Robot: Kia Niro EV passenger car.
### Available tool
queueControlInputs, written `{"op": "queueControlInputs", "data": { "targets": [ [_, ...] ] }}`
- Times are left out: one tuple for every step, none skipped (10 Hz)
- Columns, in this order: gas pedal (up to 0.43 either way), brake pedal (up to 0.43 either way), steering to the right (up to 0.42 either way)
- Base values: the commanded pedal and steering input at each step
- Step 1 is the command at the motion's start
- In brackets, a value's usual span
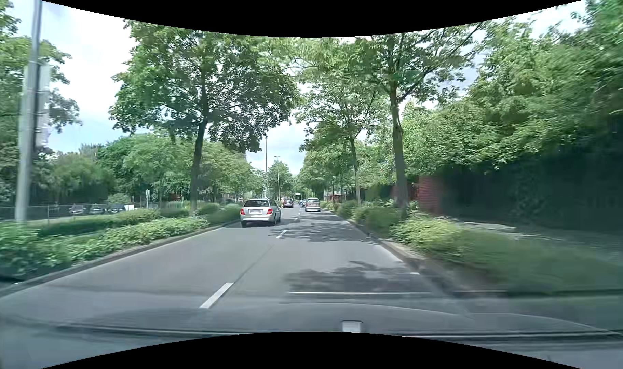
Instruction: Follow the waypoints while adhering to traffic rules and regulations
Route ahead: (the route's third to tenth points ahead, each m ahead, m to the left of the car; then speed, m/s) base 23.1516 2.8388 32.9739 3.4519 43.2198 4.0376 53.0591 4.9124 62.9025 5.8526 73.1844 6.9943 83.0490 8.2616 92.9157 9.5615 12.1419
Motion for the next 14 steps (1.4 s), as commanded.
{"op": "queueControlInputs", "data": {
  "targets": [
    [0.157, 0.018, -0.01],
    [0.157, 0.018, -0.01],
    [0.157, 0.018, -0.01],
    [0.157, 0.018, -0.01],
    [0.157, 0.018, -0.01],
    [0.157, 0.018, -0.01],
    [0.157, 0.018, -0.01],
    [0.157, 0.018, -0.01],
    [0.157, 0.018, -0.01],
    [0.157, 0.012, -0.01],
    [0.169, 0.018, -0.01],
    [0.169, 0.018, -0.01],
    [0.177, 0.018, -0.01],
    [0.177, 0.018, -0.01]
  ]
}}
